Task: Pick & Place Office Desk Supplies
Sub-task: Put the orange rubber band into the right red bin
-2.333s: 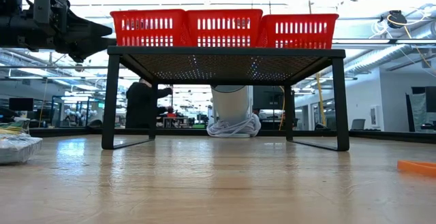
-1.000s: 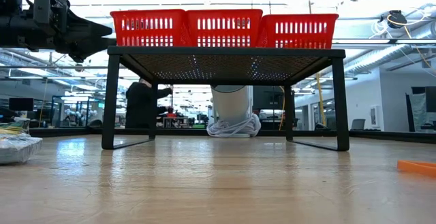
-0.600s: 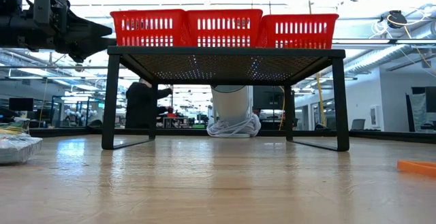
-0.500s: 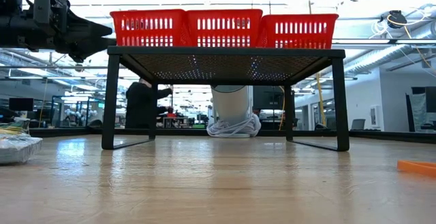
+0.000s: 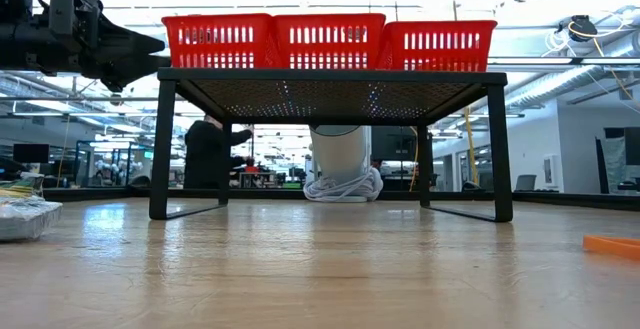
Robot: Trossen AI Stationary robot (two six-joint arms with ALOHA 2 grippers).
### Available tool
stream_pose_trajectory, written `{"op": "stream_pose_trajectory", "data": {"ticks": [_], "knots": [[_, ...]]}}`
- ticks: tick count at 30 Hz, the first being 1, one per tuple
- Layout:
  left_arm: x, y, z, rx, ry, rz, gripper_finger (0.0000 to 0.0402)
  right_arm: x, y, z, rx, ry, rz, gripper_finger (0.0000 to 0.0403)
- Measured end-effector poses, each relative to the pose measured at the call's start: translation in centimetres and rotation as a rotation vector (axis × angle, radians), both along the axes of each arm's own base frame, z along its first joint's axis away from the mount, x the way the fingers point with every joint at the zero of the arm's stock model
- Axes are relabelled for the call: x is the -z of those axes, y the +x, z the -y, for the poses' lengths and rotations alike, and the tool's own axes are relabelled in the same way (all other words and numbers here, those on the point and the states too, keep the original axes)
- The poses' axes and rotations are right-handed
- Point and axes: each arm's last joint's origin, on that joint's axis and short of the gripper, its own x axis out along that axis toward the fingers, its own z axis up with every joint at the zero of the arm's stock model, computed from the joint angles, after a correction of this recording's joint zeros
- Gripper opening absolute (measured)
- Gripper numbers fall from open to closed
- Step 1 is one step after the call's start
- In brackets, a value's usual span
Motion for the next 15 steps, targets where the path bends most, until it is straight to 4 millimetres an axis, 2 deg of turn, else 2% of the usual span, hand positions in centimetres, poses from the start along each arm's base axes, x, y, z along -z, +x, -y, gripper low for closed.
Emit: {"op": "stream_pose_trajectory", "data": {"ticks": [3,9,15], "knots": [[0.0,0.0,0.0,0.000,0.000,-0.001,0.0267,0.3,-0.2,0.2,-0.007,0.001,-0.025,0.0005],[0.0,0.0,0.0,0.000,0.000,-0.001,0.0267,0.2,-0.3,0.3,-0.006,0.013,-0.031,0.0003],[0.0,0.0,0.0,0.000,0.000,-0.001,0.0267,-2.0,0.0,0.5,0.000,0.075,0.040,0.0003]]}}
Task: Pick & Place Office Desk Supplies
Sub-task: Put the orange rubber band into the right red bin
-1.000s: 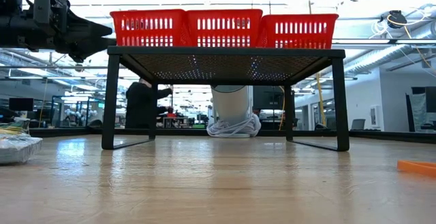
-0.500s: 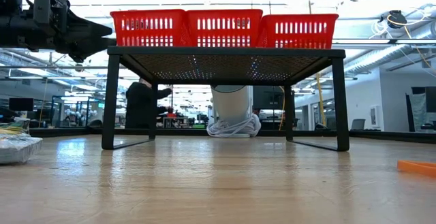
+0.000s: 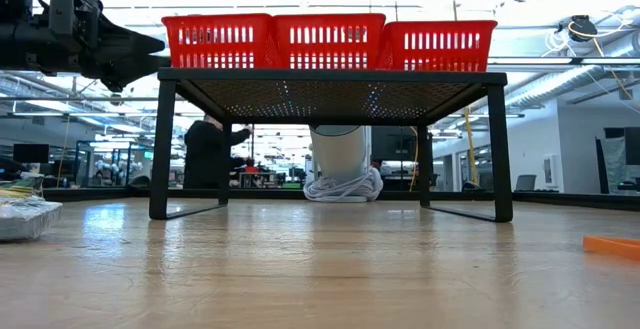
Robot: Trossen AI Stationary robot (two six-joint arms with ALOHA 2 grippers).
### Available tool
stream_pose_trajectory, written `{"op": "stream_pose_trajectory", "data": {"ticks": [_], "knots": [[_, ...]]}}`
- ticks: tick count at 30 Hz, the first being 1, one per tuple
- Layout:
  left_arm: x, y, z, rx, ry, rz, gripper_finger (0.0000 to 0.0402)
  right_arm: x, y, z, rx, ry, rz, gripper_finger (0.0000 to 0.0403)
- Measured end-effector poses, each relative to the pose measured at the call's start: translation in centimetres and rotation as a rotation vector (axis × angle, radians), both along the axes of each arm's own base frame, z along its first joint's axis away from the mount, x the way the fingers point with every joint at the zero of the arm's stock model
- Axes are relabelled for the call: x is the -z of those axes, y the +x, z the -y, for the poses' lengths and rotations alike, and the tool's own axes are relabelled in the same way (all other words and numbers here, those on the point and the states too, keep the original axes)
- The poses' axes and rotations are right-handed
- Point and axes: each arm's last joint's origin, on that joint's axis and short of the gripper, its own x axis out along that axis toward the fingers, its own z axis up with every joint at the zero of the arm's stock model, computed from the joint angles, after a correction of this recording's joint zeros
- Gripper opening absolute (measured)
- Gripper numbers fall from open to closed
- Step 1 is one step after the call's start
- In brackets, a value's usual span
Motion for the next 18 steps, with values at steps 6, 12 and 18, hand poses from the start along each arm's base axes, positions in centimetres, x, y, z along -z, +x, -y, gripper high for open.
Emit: {"op": "stream_pose_trajectory", "data": {"ticks": [6,12,18], "knots": [[0.0,0.0,0.0,0.000,0.000,0.000,0.0267,-2.8,-0.2,0.9,0.008,0.004,0.118,0.0002],[0.0,0.0,0.0,0.000,0.000,0.000,0.0267,-4.9,-0.4,1.5,0.034,0.039,0.199,0.0001],[0.0,0.0,0.0,0.000,0.000,0.000,0.0267,-6.1,-0.4,1.8,0.028,0.079,0.238,0.0001]]}}
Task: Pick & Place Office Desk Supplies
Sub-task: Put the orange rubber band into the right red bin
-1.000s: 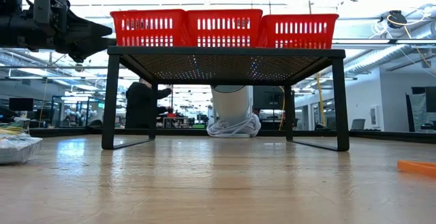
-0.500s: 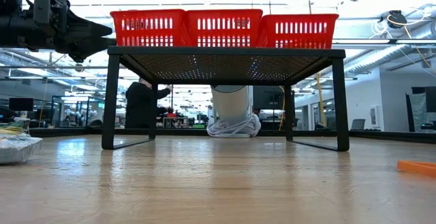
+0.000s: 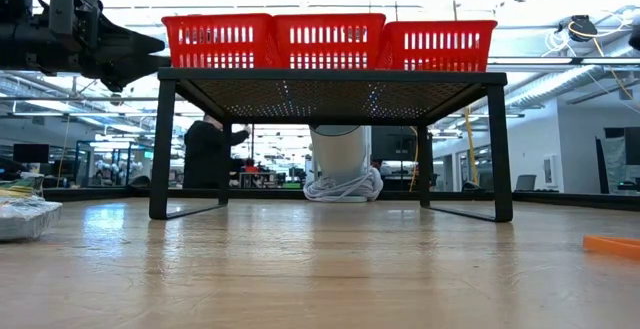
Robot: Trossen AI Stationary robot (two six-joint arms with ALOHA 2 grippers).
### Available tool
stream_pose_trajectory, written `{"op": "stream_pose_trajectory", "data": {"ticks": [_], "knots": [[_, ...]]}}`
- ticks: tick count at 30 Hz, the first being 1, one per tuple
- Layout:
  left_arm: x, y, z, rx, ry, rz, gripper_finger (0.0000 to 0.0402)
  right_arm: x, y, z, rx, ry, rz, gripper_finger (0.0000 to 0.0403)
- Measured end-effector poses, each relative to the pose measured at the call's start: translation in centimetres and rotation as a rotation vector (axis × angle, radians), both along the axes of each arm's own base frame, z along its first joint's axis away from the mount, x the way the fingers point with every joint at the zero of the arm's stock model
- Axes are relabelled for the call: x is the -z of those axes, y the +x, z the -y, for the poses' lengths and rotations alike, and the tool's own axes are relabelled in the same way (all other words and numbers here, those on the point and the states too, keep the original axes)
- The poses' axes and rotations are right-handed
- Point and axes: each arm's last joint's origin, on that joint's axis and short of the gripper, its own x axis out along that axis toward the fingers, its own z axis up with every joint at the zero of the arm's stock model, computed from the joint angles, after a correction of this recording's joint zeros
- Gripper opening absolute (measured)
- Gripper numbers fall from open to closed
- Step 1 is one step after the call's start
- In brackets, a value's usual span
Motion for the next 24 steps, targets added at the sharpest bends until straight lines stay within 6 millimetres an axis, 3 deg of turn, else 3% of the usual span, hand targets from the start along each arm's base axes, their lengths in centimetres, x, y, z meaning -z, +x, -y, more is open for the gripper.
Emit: {"op": "stream_pose_trajectory", "data": {"ticks": [10,24], "knots": [[0.0,0.0,0.0,0.000,0.000,0.000,0.0267,-0.8,0.7,0.2,-0.001,0.045,0.050,0.0001],[0.0,0.0,0.0,0.000,0.000,0.000,0.0267,-1.8,3.7,1.4,-0.030,0.047,0.193,0.0002]]}}
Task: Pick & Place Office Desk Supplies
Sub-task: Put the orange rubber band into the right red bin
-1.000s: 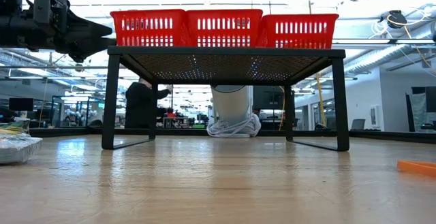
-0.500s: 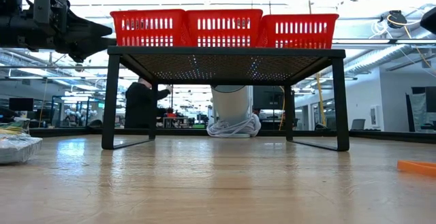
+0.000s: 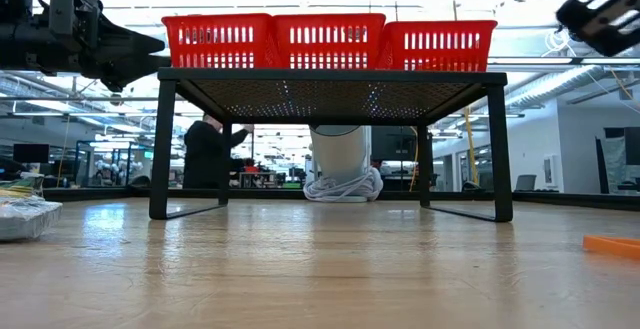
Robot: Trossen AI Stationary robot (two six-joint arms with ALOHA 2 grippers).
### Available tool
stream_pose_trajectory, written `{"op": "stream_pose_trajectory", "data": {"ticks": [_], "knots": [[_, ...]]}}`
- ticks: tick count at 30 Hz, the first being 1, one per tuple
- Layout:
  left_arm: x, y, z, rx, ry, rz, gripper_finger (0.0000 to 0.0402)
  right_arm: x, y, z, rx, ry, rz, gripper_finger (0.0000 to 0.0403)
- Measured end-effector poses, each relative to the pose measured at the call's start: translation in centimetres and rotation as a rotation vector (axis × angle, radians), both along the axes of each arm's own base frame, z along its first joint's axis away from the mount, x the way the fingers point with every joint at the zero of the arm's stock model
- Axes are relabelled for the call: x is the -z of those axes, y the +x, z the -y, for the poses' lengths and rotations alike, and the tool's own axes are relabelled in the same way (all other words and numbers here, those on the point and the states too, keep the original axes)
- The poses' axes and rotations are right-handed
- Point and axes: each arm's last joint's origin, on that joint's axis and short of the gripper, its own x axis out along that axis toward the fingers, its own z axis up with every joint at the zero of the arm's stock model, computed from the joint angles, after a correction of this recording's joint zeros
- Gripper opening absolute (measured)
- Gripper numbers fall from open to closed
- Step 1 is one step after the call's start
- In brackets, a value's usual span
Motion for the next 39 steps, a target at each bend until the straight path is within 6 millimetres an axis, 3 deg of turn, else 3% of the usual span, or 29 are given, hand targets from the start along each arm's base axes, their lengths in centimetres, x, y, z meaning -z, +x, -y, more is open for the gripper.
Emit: {"op": "stream_pose_trajectory", "data": {"ticks": [8,16,27,39], "knots": [[0.0,0.0,0.0,0.000,0.000,0.000,0.0267,-0.7,1.3,1.3,0.004,-0.025,0.061,0.0003],[0.0,0.0,0.0,0.000,0.000,0.000,0.0267,-3.5,1.3,3.4,0.007,-0.025,0.167,0.0003],[0.0,0.0,0.0,0.000,0.000,0.000,0.0267,-7.4,1.1,7.6,0.068,-0.049,0.339,0.0004],[0.0,0.0,0.0,0.000,0.000,0.000,0.0267,-9.6,1.0,12.4,0.224,-0.090,0.429,0.0004]]}}
